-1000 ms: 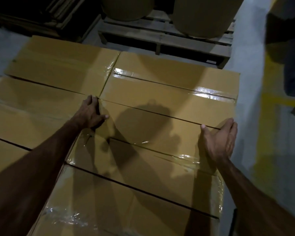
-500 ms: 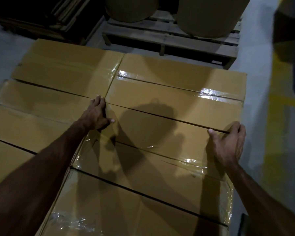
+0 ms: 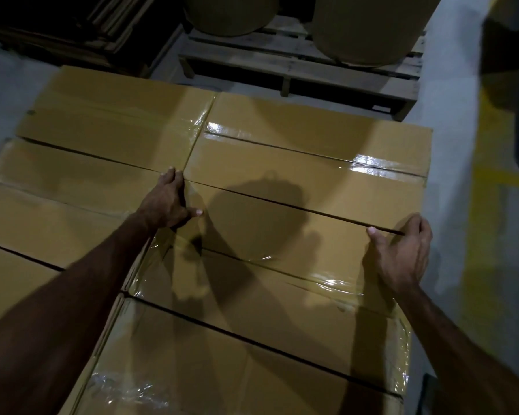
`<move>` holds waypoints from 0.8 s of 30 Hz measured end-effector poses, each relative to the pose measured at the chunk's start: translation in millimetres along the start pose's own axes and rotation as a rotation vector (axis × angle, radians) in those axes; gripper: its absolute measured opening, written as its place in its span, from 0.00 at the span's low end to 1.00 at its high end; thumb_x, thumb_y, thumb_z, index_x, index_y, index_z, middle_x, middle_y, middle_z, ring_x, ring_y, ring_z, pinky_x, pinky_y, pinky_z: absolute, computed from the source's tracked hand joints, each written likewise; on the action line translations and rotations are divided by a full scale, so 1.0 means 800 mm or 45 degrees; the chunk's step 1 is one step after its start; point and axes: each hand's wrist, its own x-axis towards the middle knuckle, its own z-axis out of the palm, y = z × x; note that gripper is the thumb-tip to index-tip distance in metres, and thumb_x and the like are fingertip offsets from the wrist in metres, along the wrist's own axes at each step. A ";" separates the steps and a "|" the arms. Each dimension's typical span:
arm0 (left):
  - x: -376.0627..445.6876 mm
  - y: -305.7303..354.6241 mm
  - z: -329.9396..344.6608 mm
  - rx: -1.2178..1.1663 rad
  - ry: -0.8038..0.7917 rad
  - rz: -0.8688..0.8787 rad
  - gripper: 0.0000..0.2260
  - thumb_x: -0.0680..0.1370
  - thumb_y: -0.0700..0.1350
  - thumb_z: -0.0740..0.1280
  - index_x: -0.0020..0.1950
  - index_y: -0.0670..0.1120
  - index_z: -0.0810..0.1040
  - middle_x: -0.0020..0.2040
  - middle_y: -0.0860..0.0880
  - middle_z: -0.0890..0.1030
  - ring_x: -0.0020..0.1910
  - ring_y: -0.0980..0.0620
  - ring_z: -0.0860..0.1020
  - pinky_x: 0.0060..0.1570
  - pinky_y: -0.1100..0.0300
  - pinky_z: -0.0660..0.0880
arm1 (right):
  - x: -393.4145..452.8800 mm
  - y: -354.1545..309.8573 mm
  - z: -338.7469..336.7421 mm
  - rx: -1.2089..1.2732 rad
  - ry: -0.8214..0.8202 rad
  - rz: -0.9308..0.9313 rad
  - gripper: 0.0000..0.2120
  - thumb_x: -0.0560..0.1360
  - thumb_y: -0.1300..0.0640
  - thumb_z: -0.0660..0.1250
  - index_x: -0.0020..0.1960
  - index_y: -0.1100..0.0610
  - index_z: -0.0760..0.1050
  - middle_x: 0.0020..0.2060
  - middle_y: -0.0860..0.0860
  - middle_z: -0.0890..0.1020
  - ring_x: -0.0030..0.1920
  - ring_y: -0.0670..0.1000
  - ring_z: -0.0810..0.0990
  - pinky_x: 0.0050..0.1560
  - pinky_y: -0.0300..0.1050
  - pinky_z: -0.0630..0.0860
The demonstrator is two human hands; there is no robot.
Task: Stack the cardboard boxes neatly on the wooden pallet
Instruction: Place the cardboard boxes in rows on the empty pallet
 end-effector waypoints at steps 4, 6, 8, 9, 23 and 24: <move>0.000 -0.001 0.002 -0.015 0.011 0.025 0.55 0.71 0.60 0.81 0.84 0.38 0.53 0.85 0.38 0.50 0.84 0.37 0.49 0.80 0.37 0.59 | -0.002 -0.001 -0.004 0.046 -0.016 0.021 0.43 0.75 0.43 0.77 0.80 0.59 0.60 0.80 0.58 0.61 0.77 0.65 0.64 0.74 0.68 0.66; 0.000 -0.001 0.003 -0.035 0.023 0.039 0.55 0.71 0.59 0.81 0.84 0.37 0.53 0.85 0.36 0.51 0.84 0.36 0.49 0.80 0.38 0.58 | -0.003 -0.003 -0.010 0.078 -0.038 0.041 0.48 0.75 0.42 0.77 0.83 0.59 0.56 0.81 0.58 0.60 0.79 0.64 0.62 0.76 0.63 0.64; -0.002 -0.003 0.005 -0.039 0.027 0.056 0.55 0.71 0.59 0.81 0.84 0.36 0.53 0.84 0.35 0.51 0.84 0.35 0.49 0.81 0.38 0.57 | -0.004 0.001 -0.014 0.107 -0.060 0.069 0.51 0.73 0.41 0.78 0.84 0.58 0.55 0.81 0.58 0.61 0.78 0.63 0.63 0.75 0.62 0.65; -0.003 -0.004 0.006 -0.035 0.024 0.073 0.55 0.71 0.60 0.80 0.83 0.35 0.53 0.84 0.34 0.52 0.83 0.34 0.50 0.80 0.37 0.57 | -0.005 0.002 -0.017 0.126 -0.071 0.087 0.51 0.72 0.39 0.79 0.83 0.58 0.55 0.80 0.59 0.63 0.77 0.64 0.65 0.74 0.64 0.67; -0.135 0.037 0.056 -0.014 0.127 0.101 0.46 0.80 0.73 0.56 0.84 0.39 0.54 0.84 0.38 0.55 0.83 0.37 0.56 0.77 0.36 0.59 | -0.104 0.047 -0.076 0.065 -0.375 0.117 0.26 0.75 0.39 0.74 0.63 0.50 0.67 0.56 0.54 0.78 0.56 0.60 0.79 0.54 0.63 0.81; -0.150 0.033 0.061 -0.025 0.107 0.148 0.47 0.80 0.75 0.53 0.84 0.38 0.55 0.84 0.36 0.57 0.82 0.34 0.58 0.76 0.34 0.62 | -0.117 0.048 -0.083 0.069 -0.393 0.110 0.24 0.76 0.40 0.73 0.63 0.49 0.67 0.57 0.54 0.78 0.57 0.60 0.79 0.55 0.64 0.81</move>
